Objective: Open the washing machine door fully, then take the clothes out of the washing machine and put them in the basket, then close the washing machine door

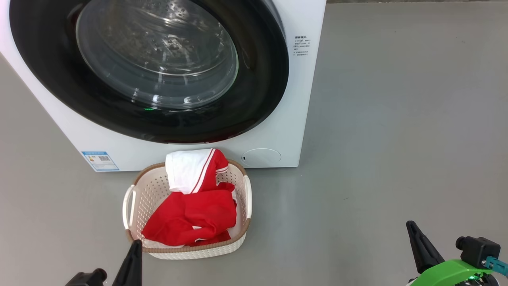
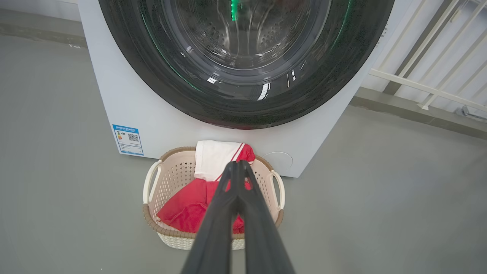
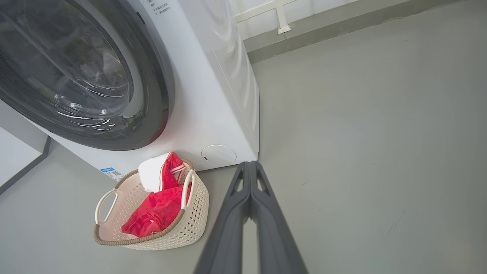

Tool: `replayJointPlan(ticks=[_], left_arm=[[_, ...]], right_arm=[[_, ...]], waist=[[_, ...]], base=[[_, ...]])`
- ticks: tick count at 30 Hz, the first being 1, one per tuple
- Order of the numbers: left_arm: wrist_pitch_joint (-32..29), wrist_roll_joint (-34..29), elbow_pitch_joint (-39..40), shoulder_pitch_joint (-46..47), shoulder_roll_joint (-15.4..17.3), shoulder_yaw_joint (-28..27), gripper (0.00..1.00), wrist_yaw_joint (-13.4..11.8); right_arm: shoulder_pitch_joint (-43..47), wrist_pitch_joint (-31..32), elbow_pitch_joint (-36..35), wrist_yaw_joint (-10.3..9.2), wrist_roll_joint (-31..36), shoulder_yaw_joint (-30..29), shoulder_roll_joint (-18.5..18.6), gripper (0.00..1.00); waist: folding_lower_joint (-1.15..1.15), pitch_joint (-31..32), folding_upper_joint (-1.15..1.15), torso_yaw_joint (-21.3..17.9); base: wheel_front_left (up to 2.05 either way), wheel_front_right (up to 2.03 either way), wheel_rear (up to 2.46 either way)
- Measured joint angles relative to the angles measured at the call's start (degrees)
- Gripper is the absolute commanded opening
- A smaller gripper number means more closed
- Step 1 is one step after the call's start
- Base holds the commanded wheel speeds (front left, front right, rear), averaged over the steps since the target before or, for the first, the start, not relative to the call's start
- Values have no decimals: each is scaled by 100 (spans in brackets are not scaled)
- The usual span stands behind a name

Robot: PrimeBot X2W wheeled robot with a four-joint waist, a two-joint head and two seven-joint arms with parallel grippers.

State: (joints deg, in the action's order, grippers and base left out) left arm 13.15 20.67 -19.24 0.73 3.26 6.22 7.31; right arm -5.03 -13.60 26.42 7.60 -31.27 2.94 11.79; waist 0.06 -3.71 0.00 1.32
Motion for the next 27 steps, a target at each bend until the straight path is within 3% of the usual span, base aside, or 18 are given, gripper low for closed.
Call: replayJointPlan(ticks=[27], left_arm=[[-403,1628,59,3,0,-191,0,0]], right_arm=[[0,467,-238,0,-1351,-216,-205,0]], waist=[[-5,70,0,-31]], base=[[0,0,0]])
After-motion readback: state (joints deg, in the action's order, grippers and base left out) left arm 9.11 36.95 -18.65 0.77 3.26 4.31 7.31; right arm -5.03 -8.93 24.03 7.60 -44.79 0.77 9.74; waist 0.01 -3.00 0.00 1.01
